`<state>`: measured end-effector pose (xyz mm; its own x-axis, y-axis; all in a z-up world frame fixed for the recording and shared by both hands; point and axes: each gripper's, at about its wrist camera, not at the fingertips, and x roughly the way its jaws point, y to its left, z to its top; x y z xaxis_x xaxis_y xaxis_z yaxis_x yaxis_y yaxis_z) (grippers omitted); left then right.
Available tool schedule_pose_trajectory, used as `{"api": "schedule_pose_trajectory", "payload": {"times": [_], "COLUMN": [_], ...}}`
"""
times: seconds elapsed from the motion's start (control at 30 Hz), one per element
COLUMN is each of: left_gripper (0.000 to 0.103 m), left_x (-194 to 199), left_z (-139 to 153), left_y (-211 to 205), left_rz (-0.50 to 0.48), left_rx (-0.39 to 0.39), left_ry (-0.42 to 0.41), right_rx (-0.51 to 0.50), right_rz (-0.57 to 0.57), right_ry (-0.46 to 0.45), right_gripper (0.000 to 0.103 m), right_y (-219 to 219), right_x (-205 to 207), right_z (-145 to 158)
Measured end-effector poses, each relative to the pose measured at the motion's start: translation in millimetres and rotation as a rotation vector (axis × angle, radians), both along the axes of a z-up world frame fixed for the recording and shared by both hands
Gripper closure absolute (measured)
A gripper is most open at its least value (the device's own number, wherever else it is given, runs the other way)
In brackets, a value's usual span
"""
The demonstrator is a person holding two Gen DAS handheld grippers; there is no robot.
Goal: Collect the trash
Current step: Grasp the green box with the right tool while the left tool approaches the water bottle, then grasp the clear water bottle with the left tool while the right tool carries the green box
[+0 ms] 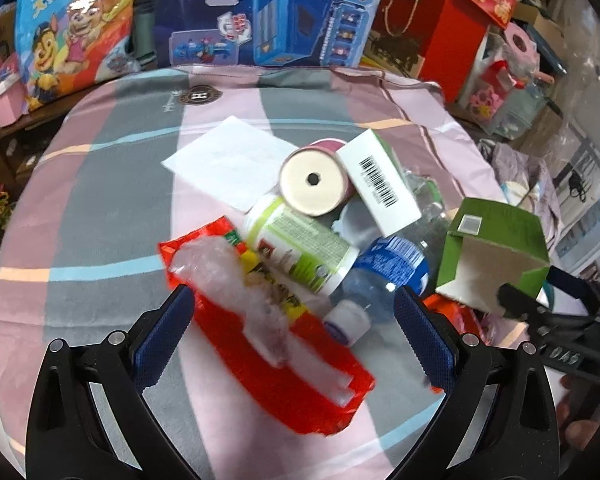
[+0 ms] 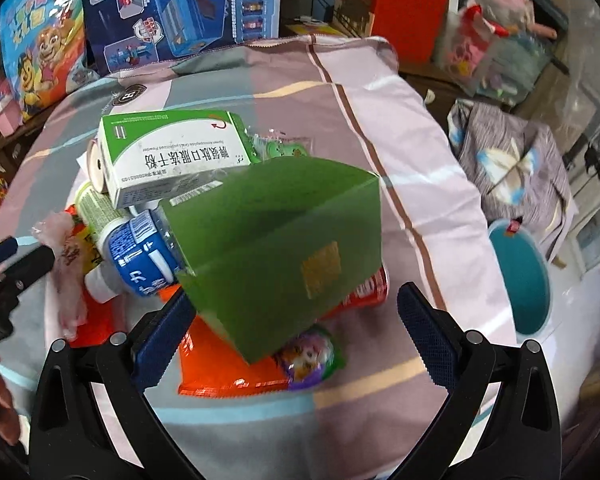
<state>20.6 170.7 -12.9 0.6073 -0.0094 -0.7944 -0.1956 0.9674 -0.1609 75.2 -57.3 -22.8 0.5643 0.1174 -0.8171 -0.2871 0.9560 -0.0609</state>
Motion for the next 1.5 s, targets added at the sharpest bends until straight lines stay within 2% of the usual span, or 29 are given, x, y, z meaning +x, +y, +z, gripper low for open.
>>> {"api": "schedule_pose_trajectory", "payload": {"times": [0.03, 0.07, 0.1, 0.13, 0.2, 0.27, 0.33, 0.47, 0.53, 0.7, 0.87, 0.93, 0.97, 1.0, 1.13, 1.23, 1.33, 1.4, 1.5], "left_gripper": [0.004, 0.004, 0.004, 0.004, 0.004, 0.004, 0.004, 0.004, 0.004, 0.004, 0.005, 0.018, 0.032, 0.038, 0.036, 0.030, 0.030, 0.031, 0.032], "left_x": [4.2, 7.7, 11.3, 16.0, 24.9, 35.7, 45.3, 64.5, 67.2, 60.4, 57.9, 61.3, 63.3, 66.6, 72.7, 79.9, 81.5, 82.4, 82.6], "left_z": [1.1, 1.8, 2.7, 3.4, 4.2, 4.6, 3.9, -2.6, -4.3, -10.1, -14.5, -20.6, -24.1, -28.9, -36.8, -50.9, -57.7, -53.8, -39.2], "left_y": [-2.9, -5.7, -8.3, -11.0, -15.4, -18.4, -19.3, -15.3, -13.7, -26.5, -58.5, -70.7, -74.6, -78.9, -98.4, -104.7, -114.7, -114.0, -117.9], "left_rz": [-0.013, -0.023, -0.032, -0.043, -0.060, -0.059, -0.046, -0.006, 0.009, -0.082, -0.225, -0.259, -0.274, -0.299, -0.349, -0.363, -0.353, -0.347, -0.323], "left_rx": [-0.005, -0.007, -0.012, -0.022, -0.045, -0.061, -0.077, -0.159, -0.160, -0.086, 0.089, 0.154, 0.162, 0.154, 0.234, 0.250, 0.308, 0.249, 0.258], "left_ry": [-0.001, -0.002, -0.001, 0.001, 0.008, 0.012, 0.015, 0.038, 0.037, 0.058, 0.074, 0.088, 0.100, 0.119, 0.132, 0.177, 0.157, 0.153, 0.122], "right_rx": [-0.002, 0.000, 0.001, 0.010, 0.025, 0.047, 0.064, 0.098, 0.115, 0.171, 0.200, 0.208, 0.212, 0.216, 0.233, 0.250, 0.262, 0.270, 0.281], "right_rz": [0.007, 0.016, 0.018, 0.015, 0.002, -0.008, -0.011, -0.025, -0.032, -0.043, -0.072, -0.087, -0.095, -0.103, -0.136, -0.156, -0.179, -0.191, -0.209], "right_ry": [-0.009, -0.010, -0.004, -0.003, -0.004, -0.006, -0.021, -0.016, -0.013, -0.005, -0.028, -0.028, -0.028, -0.026, -0.012, -0.010, -0.004, -0.001, 0.000], "right_gripper": [0.019, 0.036, 0.048, 0.053, 0.072, 0.082, 0.082, 0.082, 0.082, 0.082, 0.082, 0.082, 0.082, 0.082, 0.082, 0.082, 0.081, 0.081, 0.081], "right_y": [-0.2, -0.8, -2.7, -5.8, -13.3, -22.2, -30.2, -44.0, -51.8, -67.3, -83.7, -91.4, -95.3, -99.4, -118.9, -132.4, -147.0, -155.0, -169.7], "right_x": [0.8, 1.9, 4.5, 6.7, 9.4, 14.0, 16.5, 25.4, 30.3, 40.1, 47.2, 48.6, 48.5, 48.8, 51.2, 51.7, 53.6, 54.5, 55.5], "right_z": [0.4, 0.4, 0.3, 0.7, 2.2, 6.5, 13.2, 20.9, 23.3, 28.5, 37.0, 37.3, 36.7, 36.3, 32.5, 30.2, 26.9, 25.8, 23.7]}}
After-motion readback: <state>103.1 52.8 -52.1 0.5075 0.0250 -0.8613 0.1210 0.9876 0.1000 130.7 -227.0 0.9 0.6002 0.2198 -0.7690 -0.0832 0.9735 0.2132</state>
